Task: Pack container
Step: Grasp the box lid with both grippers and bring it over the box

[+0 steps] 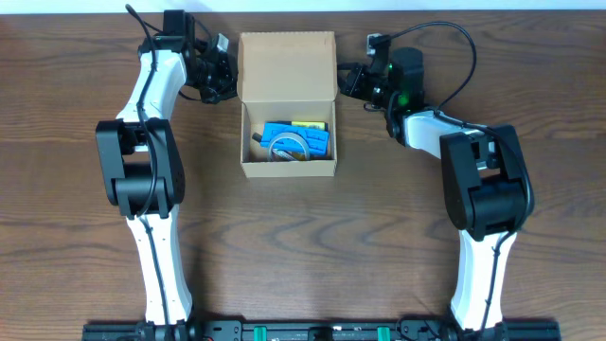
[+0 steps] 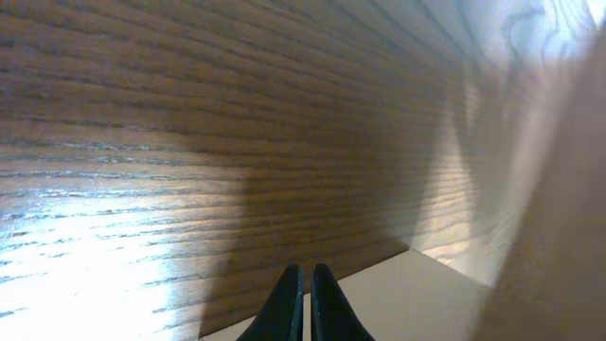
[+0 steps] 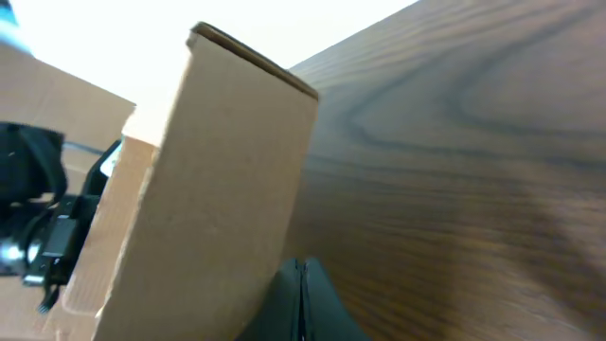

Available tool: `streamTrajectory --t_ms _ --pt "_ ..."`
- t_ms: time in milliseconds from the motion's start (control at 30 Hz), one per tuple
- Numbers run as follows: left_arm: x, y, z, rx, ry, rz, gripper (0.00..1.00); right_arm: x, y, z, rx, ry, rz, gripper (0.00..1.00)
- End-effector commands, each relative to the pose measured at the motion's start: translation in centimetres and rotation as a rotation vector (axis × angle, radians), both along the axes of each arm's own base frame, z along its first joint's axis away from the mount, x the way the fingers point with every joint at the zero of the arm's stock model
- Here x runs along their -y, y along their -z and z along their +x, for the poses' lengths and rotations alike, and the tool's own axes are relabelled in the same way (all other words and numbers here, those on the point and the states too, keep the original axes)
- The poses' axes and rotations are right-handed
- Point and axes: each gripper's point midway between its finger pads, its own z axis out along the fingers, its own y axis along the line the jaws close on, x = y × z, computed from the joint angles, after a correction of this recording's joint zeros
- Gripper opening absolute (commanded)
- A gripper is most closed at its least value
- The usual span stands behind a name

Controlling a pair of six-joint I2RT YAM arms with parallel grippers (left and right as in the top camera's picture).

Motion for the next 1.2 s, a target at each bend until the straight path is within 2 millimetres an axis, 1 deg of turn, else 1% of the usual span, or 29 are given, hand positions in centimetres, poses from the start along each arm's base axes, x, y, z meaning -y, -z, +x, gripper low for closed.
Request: streamTrajectory --t_ms 0,100,233,600,667,867,1033,1167 --pt "0.3 -0.3 0.2 0.044 0.051 -0.025 0.05 -1.2 -0.4 -0.4 0.051 -0.075 0.001 0.01" --pt "0.3 -0.8 0.2 0.060 0.061 -0.022 0.05 -1.6 -1.4 -0.5 0.093 -0.103 0.018 0.01" --pt "0.1 -2.1 0.0 0.090 0.078 -0.013 0.05 -1.9 -2.6 -0.6 0.145 -0.126 0.035 0.01" --pt "0.0 -8.3 -0.2 0.220 0.103 0.002 0.05 -2.8 -5.1 -1.7 0.227 -0.216 0.072 0.01" --pt "0.1 -8.9 -0.4 0.227 0.103 0.001 0.05 -2.8 -5.6 -1.8 0.235 -0.224 0.075 0.01" --pt "0.1 -9.7 -1.1 0.217 0.109 0.002 0.05 -3.1 -7.0 -2.4 0.266 -0.258 0.082 0.01" --pt "0.1 -9.8 -1.8 0.201 0.121 0.004 0.05 -3.3 -8.8 -3.2 0.300 -0.298 0.092 0.01" --pt "0.1 -10.7 -2.7 0.208 0.146 0.012 0.05 -3.5 -10.3 -4.1 0.306 -0.335 0.099 0.01"
